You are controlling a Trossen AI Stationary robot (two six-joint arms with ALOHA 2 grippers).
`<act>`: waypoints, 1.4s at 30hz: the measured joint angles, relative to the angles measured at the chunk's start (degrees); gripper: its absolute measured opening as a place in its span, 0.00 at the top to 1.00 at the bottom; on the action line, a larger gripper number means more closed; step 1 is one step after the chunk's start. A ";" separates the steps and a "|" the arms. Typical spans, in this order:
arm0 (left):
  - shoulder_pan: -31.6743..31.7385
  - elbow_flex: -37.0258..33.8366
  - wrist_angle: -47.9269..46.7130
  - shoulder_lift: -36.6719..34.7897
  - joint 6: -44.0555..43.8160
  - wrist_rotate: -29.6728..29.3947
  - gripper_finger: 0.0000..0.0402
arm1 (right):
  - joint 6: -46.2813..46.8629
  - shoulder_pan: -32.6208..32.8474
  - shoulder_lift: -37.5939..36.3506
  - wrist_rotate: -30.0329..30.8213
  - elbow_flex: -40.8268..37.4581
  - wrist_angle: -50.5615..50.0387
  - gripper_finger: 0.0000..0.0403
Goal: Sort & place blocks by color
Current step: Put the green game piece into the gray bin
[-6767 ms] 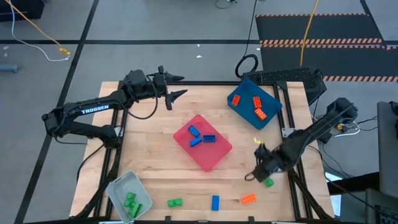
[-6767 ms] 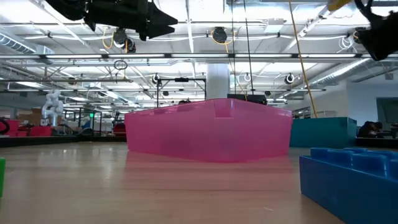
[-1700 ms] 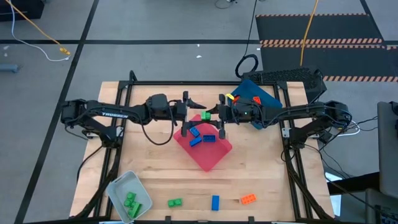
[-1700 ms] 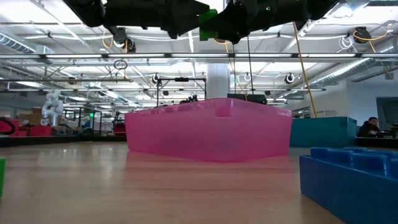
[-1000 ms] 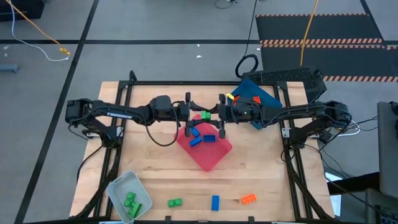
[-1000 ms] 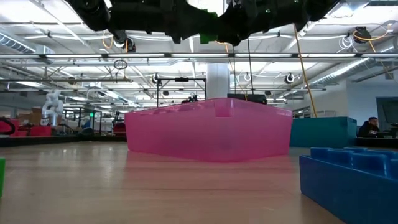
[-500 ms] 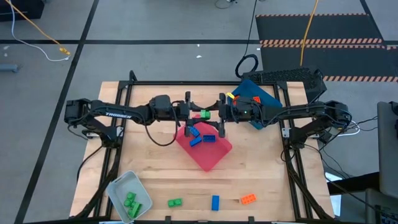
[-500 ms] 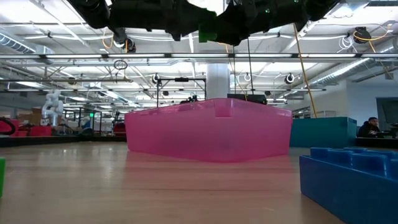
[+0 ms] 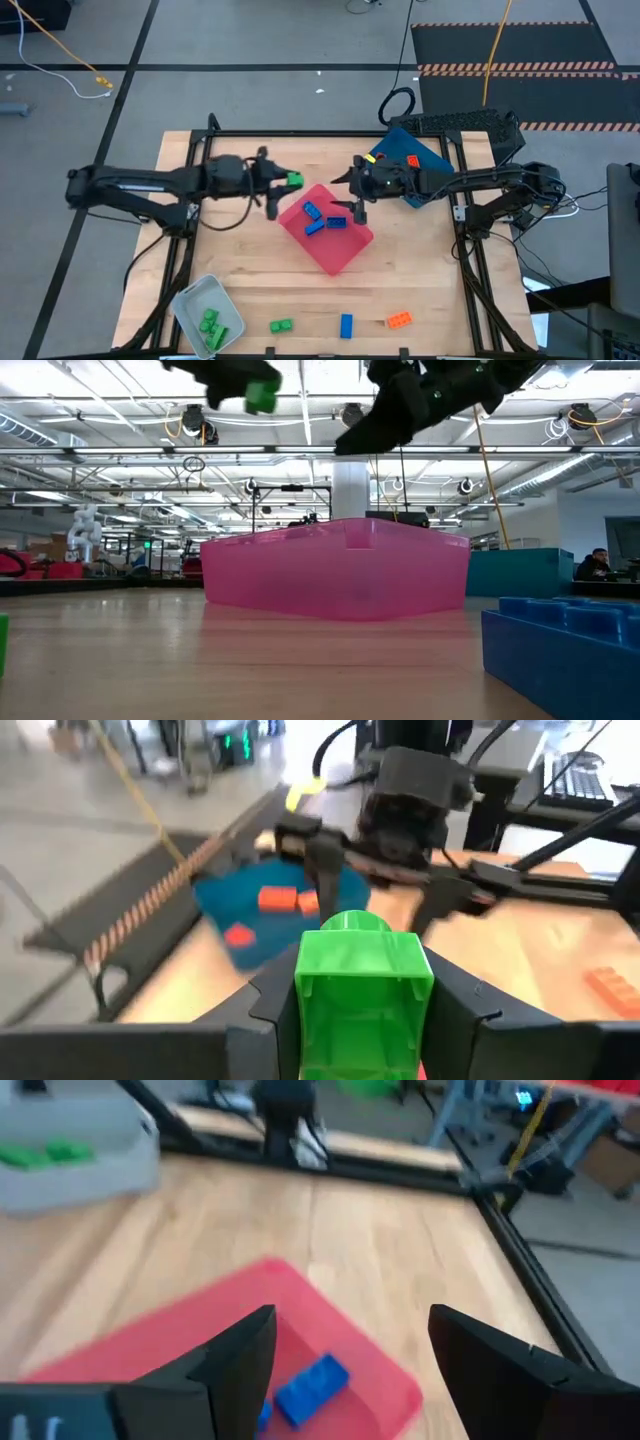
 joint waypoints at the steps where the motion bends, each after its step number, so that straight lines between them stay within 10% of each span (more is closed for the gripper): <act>1: -1.34 0.00 -2.87 -1.28 -1.95 -1.36 0.66 | -0.31 0.01 0.00 0.81 0.00 -1.03 0.36; 15: -35.88 0.00 -15.90 -5.22 -11.75 -4.39 0.64 | -1.40 0.03 -2.02 10.81 -0.02 -6.11 0.36; 26: -51.37 -0.04 -35.99 -2.66 -43.96 -14.23 0.64 | 0.30 0.12 -3.97 10.72 -0.02 -7.81 0.36; 42: -60.83 -0.04 -50.86 1.62 -83.27 6.77 0.64 | -0.86 0.03 -4.13 10.79 -0.02 -5.85 0.36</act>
